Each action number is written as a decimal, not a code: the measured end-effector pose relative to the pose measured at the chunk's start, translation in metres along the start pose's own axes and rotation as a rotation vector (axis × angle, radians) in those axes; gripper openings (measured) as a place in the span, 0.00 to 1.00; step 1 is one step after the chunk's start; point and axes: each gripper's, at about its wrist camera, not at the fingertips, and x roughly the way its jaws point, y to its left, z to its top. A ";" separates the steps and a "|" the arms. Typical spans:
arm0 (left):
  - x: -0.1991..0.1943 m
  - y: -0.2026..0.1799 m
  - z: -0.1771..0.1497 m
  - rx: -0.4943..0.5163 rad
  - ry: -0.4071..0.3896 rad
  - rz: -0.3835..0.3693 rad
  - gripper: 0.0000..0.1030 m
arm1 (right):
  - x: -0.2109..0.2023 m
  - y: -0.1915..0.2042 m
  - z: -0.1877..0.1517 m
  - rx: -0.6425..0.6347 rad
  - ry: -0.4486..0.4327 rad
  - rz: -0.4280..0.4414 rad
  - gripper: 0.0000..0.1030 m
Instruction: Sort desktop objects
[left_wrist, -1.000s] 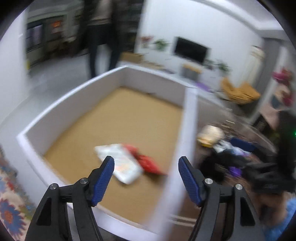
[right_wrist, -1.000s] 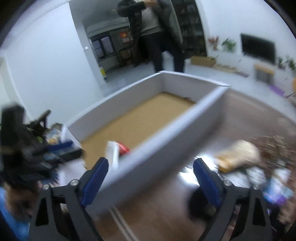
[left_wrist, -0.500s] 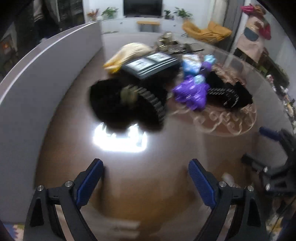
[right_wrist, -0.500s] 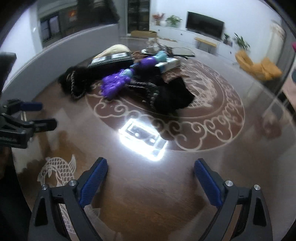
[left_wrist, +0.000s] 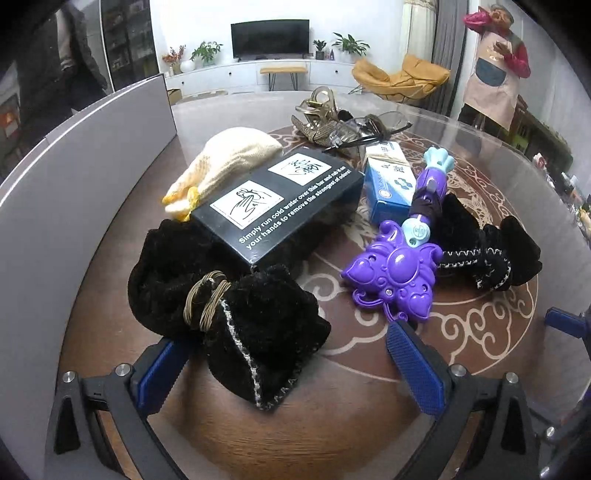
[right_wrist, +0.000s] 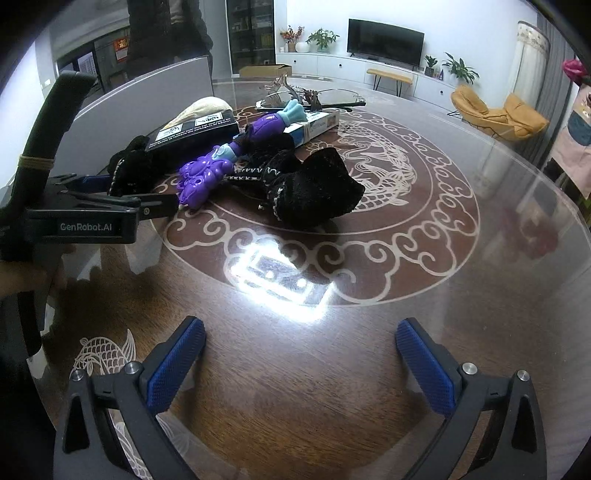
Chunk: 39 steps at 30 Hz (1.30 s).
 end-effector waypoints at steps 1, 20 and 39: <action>0.000 0.000 0.000 0.000 0.000 0.000 1.00 | 0.000 0.000 0.000 0.000 0.000 0.000 1.00; 0.001 0.001 -0.002 0.001 0.001 -0.002 1.00 | 0.000 0.000 0.000 -0.002 -0.001 -0.002 1.00; 0.002 0.003 -0.003 0.001 0.001 -0.004 1.00 | -0.003 -0.004 -0.005 0.005 -0.004 -0.007 1.00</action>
